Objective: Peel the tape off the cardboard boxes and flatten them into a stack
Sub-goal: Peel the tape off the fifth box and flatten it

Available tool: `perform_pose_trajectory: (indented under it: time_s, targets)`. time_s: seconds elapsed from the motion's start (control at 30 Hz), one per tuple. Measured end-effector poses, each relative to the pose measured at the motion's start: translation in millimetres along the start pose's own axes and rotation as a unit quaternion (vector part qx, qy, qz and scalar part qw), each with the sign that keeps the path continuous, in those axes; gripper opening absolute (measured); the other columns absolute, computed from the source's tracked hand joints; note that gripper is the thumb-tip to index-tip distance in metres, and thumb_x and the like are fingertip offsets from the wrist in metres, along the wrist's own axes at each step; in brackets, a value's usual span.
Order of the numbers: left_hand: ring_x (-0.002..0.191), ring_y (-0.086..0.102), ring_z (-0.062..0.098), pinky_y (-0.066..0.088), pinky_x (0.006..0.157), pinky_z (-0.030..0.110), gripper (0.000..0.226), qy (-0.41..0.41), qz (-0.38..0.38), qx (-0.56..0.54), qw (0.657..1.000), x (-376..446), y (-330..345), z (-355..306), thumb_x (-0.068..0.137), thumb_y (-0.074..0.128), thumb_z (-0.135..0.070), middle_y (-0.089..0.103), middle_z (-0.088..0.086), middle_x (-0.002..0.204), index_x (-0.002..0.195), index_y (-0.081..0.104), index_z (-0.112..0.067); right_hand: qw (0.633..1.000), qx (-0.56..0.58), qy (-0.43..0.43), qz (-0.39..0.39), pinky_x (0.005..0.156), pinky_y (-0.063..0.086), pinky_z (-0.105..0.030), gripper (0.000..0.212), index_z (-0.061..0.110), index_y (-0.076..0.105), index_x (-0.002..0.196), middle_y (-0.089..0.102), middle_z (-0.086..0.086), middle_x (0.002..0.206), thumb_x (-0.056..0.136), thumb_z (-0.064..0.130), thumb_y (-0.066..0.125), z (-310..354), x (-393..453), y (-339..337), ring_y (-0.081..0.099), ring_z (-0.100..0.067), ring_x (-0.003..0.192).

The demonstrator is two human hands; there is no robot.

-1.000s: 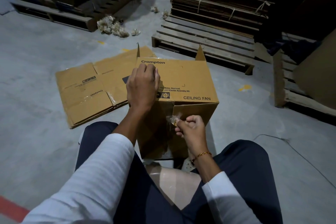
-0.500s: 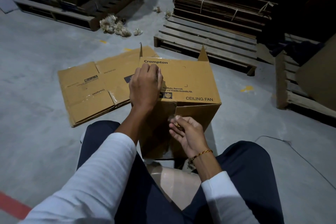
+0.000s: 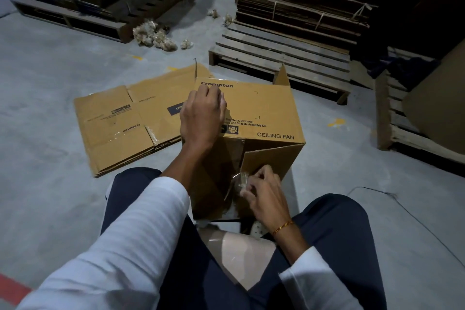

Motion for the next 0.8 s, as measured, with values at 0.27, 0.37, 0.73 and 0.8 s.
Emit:
perform_pose_trajectory:
  time_s: [0.27,0.37,0.73,0.8]
  targets:
    - [0.084,0.057,0.021,0.041,0.066,0.032,0.022,0.003,-0.006,-0.004,1.000,-0.4,-2.2,-1.7,0.103,0.049,-0.028,0.063,0.007,0.098,0.110,0.064,-0.013,0.999,-0.004,-0.041,0.020,0.078,0.041,-0.021,0.014,0.029,0.063,0.079,0.028,0.006,0.144,0.091,0.032,0.070,1.6,-13.3,8.5,0.032,-0.016,0.132]
    - [0.083,0.057,0.021,0.039,0.066,0.031,0.022,0.003,-0.012,-0.003,1.000,1.1,-3.7,1.5,0.102,0.049,-0.027,0.063,0.007,0.098,0.110,0.064,-0.013,0.998,-0.008,-0.050,0.048,0.085,0.043,-0.019,0.016,0.027,0.063,0.078,0.015,0.008,0.159,0.094,0.025,0.068,3.1,-17.5,15.4,0.022,-0.017,0.147]
    - [0.084,0.057,0.021,0.036,0.067,0.030,0.023,-0.015,-0.008,-0.018,1.000,15.3,-4.7,13.9,0.103,0.049,-0.029,0.064,0.007,0.098,0.109,0.064,-0.013,0.989,0.058,-0.067,0.120,0.115,0.024,-0.029,0.028,0.034,0.050,0.073,-0.013,0.013,0.168,0.095,0.027,0.067,15.8,-17.0,24.2,-0.009,-0.009,0.154]
    - [0.087,0.060,0.021,0.047,0.069,0.035,0.021,-0.055,0.017,-0.127,0.990,25.3,-1.5,17.7,0.102,0.050,-0.030,0.065,0.004,0.097,0.104,0.065,-0.015,0.989,0.105,-0.043,0.096,0.115,0.020,-0.031,0.021,0.033,0.055,0.079,-0.003,0.011,0.169,0.095,0.028,0.068,14.4,-11.7,17.2,-0.002,-0.006,0.150]
Point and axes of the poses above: each hand's wrist, its own x-axis towards the middle knuckle, its own y-axis out of the palm, z = x × y, the point moved 10 cm from there along x, towards the middle knuckle
